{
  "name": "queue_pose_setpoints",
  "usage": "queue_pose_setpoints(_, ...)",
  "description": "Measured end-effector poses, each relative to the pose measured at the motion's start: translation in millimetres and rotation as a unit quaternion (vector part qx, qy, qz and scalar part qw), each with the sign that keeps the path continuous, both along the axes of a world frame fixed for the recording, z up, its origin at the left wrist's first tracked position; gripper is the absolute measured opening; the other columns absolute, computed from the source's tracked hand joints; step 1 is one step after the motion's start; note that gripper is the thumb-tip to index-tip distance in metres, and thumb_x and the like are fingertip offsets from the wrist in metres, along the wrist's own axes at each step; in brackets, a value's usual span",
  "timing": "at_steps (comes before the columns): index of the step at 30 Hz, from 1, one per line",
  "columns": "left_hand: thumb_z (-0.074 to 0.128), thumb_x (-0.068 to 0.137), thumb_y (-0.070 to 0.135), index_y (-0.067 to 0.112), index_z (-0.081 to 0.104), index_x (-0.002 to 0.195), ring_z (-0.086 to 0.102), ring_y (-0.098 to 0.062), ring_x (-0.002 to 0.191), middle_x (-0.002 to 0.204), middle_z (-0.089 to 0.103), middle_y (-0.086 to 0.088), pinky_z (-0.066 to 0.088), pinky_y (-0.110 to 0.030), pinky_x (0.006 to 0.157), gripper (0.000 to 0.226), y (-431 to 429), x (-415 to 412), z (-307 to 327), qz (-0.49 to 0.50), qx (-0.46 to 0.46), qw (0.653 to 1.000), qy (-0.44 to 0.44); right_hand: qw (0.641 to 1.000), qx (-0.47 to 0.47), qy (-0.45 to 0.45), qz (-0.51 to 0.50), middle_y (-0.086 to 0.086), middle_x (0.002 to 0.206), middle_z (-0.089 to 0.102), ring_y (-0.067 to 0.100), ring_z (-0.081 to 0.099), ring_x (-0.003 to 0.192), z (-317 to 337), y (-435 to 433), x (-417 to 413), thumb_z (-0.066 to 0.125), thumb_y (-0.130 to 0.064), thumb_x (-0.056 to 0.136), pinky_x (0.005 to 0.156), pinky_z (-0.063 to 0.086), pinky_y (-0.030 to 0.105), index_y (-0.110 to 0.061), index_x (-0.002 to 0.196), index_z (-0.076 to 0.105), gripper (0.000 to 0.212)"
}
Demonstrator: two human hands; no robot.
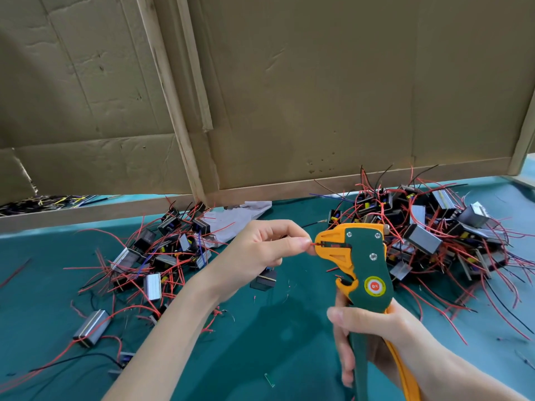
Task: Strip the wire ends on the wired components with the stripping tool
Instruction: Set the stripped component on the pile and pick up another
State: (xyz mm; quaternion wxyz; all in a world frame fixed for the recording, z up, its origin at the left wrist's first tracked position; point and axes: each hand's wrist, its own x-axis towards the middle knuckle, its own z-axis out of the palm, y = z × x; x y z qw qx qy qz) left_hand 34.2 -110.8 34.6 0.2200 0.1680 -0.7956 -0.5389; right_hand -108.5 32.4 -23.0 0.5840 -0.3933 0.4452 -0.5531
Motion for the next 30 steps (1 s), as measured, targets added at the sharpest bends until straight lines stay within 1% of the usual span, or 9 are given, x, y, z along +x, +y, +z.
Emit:
queue_pose_setpoints(3, 0.057, 0.095, 0.016, 0.019, 0.07, 0.084, 0.039, -0.006, 0.056, 0.065, 0.057, 0.007, 0.031, -0.02, 0.057, 0.018, -3, -5, -12, 0.047, -0.086, 0.993, -0.062, 0.998, 0.034, 0.001, -0.048, 0.02, 0.049, 0.048, 0.027, 0.049, 0.038, -9, -4, 1, 0.076, -0.036, 0.06, 0.041, 0.046, 0.031, -0.006, 0.059, 0.051, 0.039)
queue_pose_setpoints(7, 0.057, 0.095, 0.017, 0.023, 0.068, 0.081, 0.047, -0.001, 0.056, 0.065, 0.063, 0.007, 0.034, -0.014, 0.057, 0.019, -8, -16, -19, 0.145, -0.156, 0.973, -0.093, 0.988, 0.073, -0.129, -0.039, 0.027, 0.068, 0.058, 0.04, 0.062, 0.059, -8, -12, -1, 0.07, -0.01, 0.062, 0.056, 0.056, 0.047, -0.002, 0.075, 0.058, 0.02)
queue_pose_setpoints(11, 0.058, 0.094, 0.012, 0.013, 0.07, 0.086, 0.05, 0.002, 0.056, 0.068, 0.064, 0.006, 0.037, -0.01, 0.058, 0.014, -14, -43, 4, 0.269, -0.236, 0.934, -0.004, 0.984, 0.094, -0.151, -0.013, 0.028, 0.074, 0.061, 0.043, 0.065, 0.066, -8, -15, -6, 0.06, -0.004, 0.062, 0.062, 0.057, 0.049, 0.001, 0.063, 0.067, 0.008)
queue_pose_setpoints(14, 0.057, 0.094, 0.01, 0.007, 0.069, 0.089, 0.058, -0.014, 0.059, 0.072, 0.064, -0.001, 0.05, -0.033, 0.062, 0.014, -5, -83, 25, 0.294, -0.265, 0.915, 0.085, 0.975, 0.131, -0.177, 0.013, 0.031, 0.08, 0.062, 0.045, 0.066, 0.069, -13, -16, -9, 0.059, 0.005, 0.055, 0.063, 0.058, 0.05, 0.006, 0.081, 0.056, 0.027)
queue_pose_setpoints(17, 0.055, 0.093, 0.004, 0.002, 0.069, 0.1, 0.065, -0.026, 0.077, 0.089, 0.068, -0.008, 0.053, -0.032, 0.077, 0.015, 11, -122, 41, 0.241, -0.253, 0.925, 0.15, 0.971, 0.137, -0.198, 0.016, 0.033, 0.084, 0.063, 0.046, 0.067, 0.073, -17, -19, -14, 0.062, 0.001, 0.058, 0.066, 0.058, 0.051, 0.003, 0.098, 0.048, 0.043)
queue_pose_setpoints(21, 0.053, 0.096, 0.012, 0.019, 0.059, 0.129, 0.047, -0.025, 0.128, 0.147, 0.04, -0.02, 0.026, -0.013, 0.095, 0.034, 30, -140, 39, 0.05, -0.235, 0.971, 0.004, 0.968, 0.121, -0.219, 0.019, 0.035, 0.092, 0.064, 0.049, 0.066, 0.079, -20, -21, -21, 0.067, 0.006, 0.067, 0.071, 0.056, 0.055, -0.002, 0.115, 0.049, 0.052)
queue_pose_setpoints(23, 0.053, 0.097, 0.016, 0.025, 0.06, 0.128, 0.034, -0.019, 0.14, 0.148, 0.04, -0.016, 0.023, -0.017, 0.105, 0.034, 29, -126, 31, -0.015, -0.218, 0.974, -0.051, 0.965, 0.116, -0.235, 0.02, 0.037, 0.096, 0.063, 0.05, 0.066, 0.081, -21, -22, -21, 0.065, 0.012, 0.068, 0.072, 0.056, 0.056, -0.002, 0.115, 0.052, 0.051)
queue_pose_setpoints(27, 0.056, 0.095, 0.016, 0.019, 0.071, 0.109, 0.06, -0.006, 0.104, 0.112, 0.069, 0.005, 0.042, -0.02, 0.094, 0.021, 0, -68, 21, 0.049, -0.213, 0.972, -0.084, 0.96, 0.125, -0.249, 0.008, 0.041, 0.1, 0.061, 0.052, 0.065, 0.083, -21, -23, -20, 0.068, 0.003, 0.065, 0.072, 0.055, 0.058, 0.001, 0.111, 0.058, 0.047)
queue_pose_setpoints(30, 0.05, 0.093, 0.011, 0.014, 0.07, 0.1, 0.06, -0.02, 0.096, 0.103, 0.068, -0.001, 0.046, -0.03, 0.086, 0.021, -40, -14, 7, 0.232, -0.285, 0.897, -0.246, 0.962, 0.13, -0.24, -0.001, 0.039, 0.094, 0.062, 0.05, 0.066, 0.078, -20, -23, -19, 0.068, 0.002, 0.063, 0.069, 0.056, 0.057, 0.002, 0.111, 0.058, 0.049)
